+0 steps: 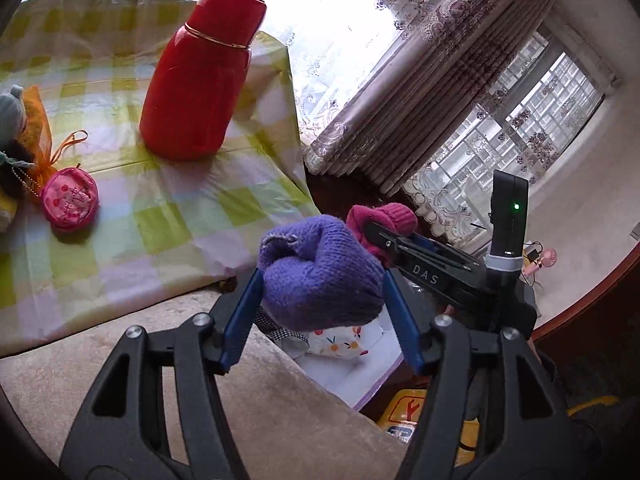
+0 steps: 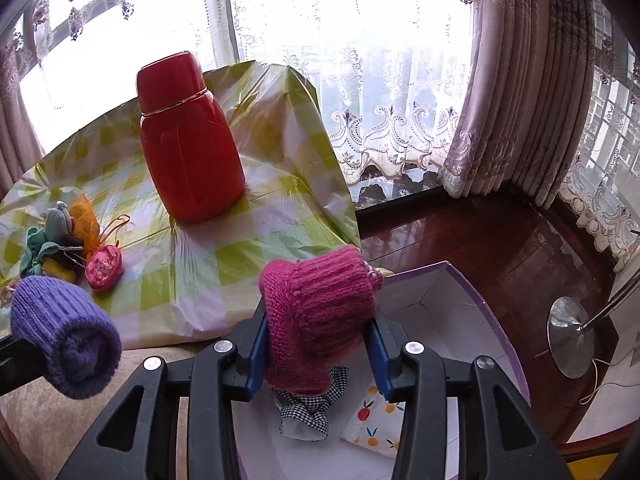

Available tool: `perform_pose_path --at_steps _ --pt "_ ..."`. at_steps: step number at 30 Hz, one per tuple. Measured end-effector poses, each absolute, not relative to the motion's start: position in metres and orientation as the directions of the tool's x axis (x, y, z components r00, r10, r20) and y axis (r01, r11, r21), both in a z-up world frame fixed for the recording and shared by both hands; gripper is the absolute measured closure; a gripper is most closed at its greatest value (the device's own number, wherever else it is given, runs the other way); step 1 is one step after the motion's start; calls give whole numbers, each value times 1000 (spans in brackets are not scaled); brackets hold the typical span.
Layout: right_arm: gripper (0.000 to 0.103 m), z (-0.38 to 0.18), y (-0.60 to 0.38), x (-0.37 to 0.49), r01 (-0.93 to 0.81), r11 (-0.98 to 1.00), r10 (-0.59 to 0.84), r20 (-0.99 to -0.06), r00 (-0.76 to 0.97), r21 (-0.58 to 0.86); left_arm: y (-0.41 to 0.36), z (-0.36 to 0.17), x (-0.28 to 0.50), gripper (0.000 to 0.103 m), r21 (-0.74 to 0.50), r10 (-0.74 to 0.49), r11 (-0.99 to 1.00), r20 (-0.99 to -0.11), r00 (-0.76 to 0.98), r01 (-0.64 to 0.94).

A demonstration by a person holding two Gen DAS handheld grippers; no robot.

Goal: Organize soft objects
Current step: 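Carry both knit items to the white box and open both tools, then move both open tools back over the pile on the table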

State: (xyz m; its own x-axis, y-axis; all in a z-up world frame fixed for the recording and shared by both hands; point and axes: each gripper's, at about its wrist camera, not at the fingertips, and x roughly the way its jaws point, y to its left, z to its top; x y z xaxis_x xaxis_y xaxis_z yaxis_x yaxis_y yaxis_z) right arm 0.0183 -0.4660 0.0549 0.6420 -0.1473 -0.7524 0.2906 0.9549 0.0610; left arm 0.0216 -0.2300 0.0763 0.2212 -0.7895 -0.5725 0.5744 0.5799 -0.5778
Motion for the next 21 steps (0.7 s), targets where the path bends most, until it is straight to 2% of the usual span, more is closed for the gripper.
perform_pose_path --at_steps 2,4,21 --pt "52 57 -470 19 296 954 -157 -750 643 54 -240 74 19 18 -578 -789 568 -584 188 585" --pt "48 58 -473 20 303 951 -160 -751 641 56 -241 73 19 18 -571 -782 577 -593 192 584" --pt "47 52 -460 30 268 959 -108 -767 632 86 -200 71 39 18 -574 -746 660 -579 330 484"
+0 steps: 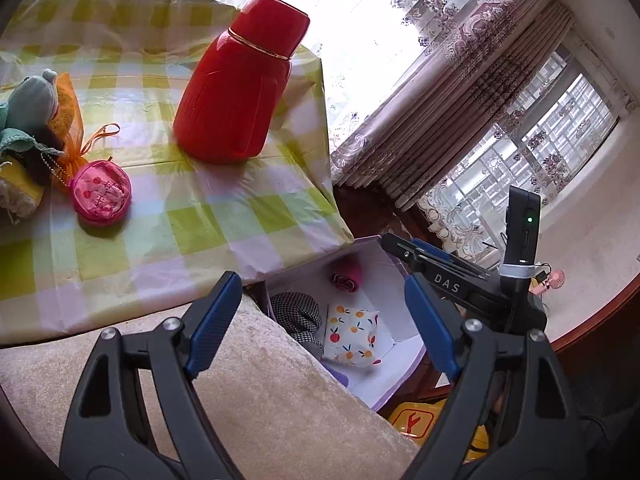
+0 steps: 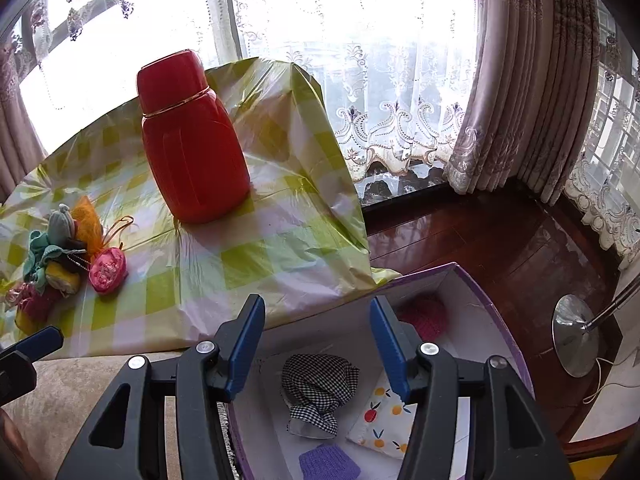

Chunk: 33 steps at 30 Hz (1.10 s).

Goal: Organize soft objects
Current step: 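Move both open tools back over the pile on the table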

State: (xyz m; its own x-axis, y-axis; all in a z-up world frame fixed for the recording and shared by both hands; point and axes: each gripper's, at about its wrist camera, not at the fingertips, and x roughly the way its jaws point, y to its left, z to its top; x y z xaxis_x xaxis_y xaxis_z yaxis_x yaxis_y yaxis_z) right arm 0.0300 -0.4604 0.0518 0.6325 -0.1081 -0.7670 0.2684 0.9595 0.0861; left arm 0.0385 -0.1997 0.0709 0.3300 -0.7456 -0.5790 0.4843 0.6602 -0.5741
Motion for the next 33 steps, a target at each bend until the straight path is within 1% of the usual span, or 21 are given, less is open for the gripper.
perform_pose_path --at_steps 10,18,23,28,33 --pt "47 47 -406 59 147 984 -9 -785 620 104 -129 65 56 23 -567 -649 756 -585 486 327" --pt "46 39 -353 87 30 994 67 -802 593 106 -38 53 64 27 -558 -506 820 -609 611 124" --pt "41 33 -320 103 -43 994 110 -810 577 104 19 41 58 28 -516 -369 856 -650 664 -29" --pt "37 24 -290 119 -109 990 133 -826 548 88 59 30 61 30 -427 -218 888 -715 665 -168" --pt "30 14 -267 136 -152 986 135 -840 526 64 82 17 73 30 -357 -132 902 -765 631 -244"
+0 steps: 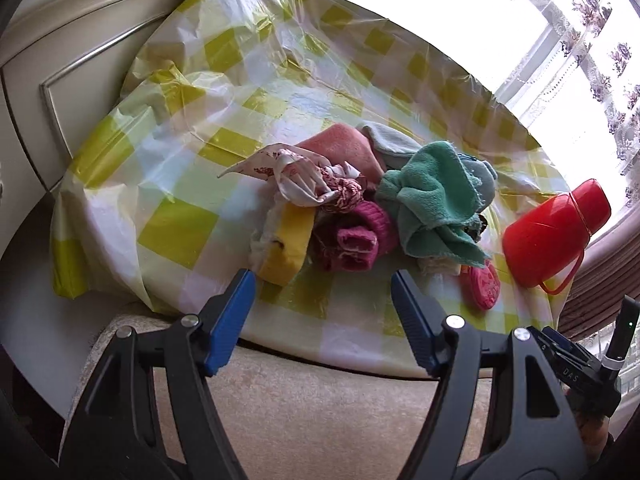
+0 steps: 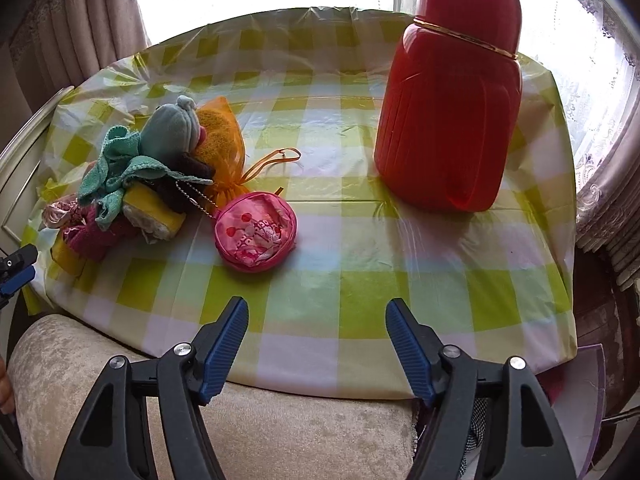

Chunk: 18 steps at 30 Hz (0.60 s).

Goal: Organize soft objects
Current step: 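Move both open tools back over the pile on the table, then grasp the pink round coin purse with the right tool while the left tool grasps the yellow sponge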

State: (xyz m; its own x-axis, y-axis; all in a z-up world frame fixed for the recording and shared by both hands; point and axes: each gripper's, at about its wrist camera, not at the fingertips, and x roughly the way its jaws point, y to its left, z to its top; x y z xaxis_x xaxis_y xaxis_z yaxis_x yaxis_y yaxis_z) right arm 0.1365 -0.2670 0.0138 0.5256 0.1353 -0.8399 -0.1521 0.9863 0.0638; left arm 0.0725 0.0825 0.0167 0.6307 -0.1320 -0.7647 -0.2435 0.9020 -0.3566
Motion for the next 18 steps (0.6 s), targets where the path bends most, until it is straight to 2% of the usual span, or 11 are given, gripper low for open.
perform_pose_path --at_steps 7,13,16,18 --pt "27 -6 -237 161 -224 974 137 -863 486 29 88 -5 98 30 -280 -91 921 -830 550 -271" --pt "26 -14 -218 183 -255 967 136 -863 487 8 93 -17 114 40 -248 -61 924 -847 529 -291" --pt "26 -18 -211 195 -259 966 141 -865 482 14 94 -23 120 51 -239 -54 925 -852 521 -296" --pt "26 -22 -208 201 -259 966 140 -867 478 13 91 -28 122 64 -240 -65 928 -857 512 -284"
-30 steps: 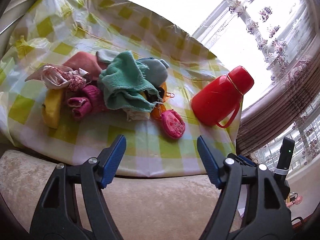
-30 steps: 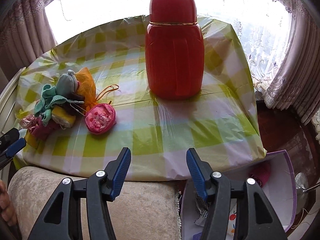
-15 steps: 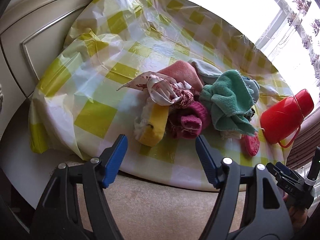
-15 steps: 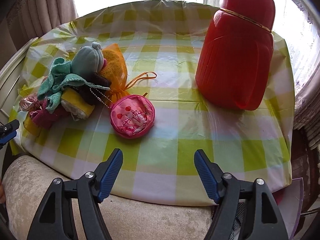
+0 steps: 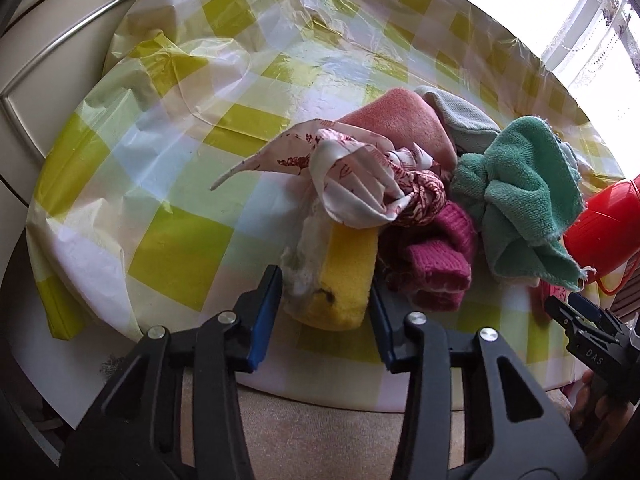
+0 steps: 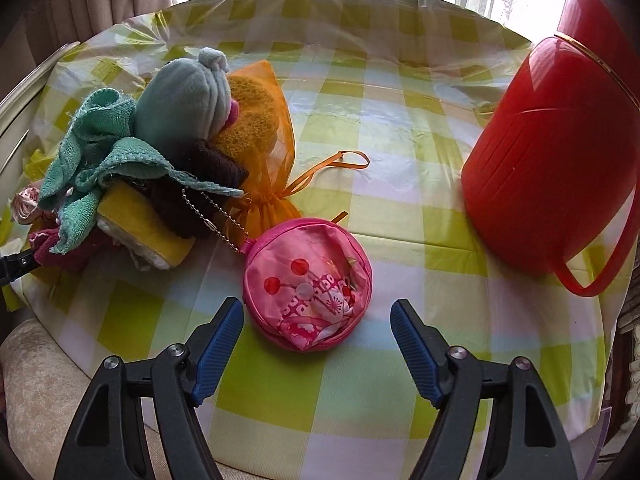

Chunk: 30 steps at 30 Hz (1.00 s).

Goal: Organize soft objects
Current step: 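Grasp the pink round coin purse with the right tool while the left tool grasps the yellow sponge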

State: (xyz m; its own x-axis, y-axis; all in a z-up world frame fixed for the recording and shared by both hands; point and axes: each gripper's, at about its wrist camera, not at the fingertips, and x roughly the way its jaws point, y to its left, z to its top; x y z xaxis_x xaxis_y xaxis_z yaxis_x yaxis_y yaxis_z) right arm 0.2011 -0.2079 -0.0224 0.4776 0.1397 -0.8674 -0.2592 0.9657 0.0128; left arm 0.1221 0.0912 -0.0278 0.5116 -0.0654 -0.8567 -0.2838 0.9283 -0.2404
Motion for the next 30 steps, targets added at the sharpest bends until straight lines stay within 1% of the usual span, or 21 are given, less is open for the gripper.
perform_pose_path --at_steps 3,9,12,13,17,27,30 --pt "26 -26 -205 208 -256 967 140 -870 473 17 88 -30 122 69 -237 -67 932 -856 513 -274" --pt "27 -32 -203 219 -255 967 148 -874 463 29 87 -29 120 72 -249 -76 931 -848 524 -267" --pt "33 -40 -202 225 -261 964 163 -884 438 48 86 -28 117 73 -253 -78 931 -844 531 -265" --pt "36 -40 -202 223 -262 964 159 -880 447 41 87 -27 115 74 -254 -80 931 -842 534 -262" --pt "39 -39 -203 218 -266 963 165 -877 451 44 86 -22 110 74 -260 -80 930 -832 549 -259" --pt "40 -12 -210 183 -270 963 169 -838 519 27 82 -2 86 74 -269 -74 932 -797 600 -243" --pt "40 -4 -213 172 -270 962 177 -827 534 32 76 4 77 74 -281 -89 934 -781 618 -221"
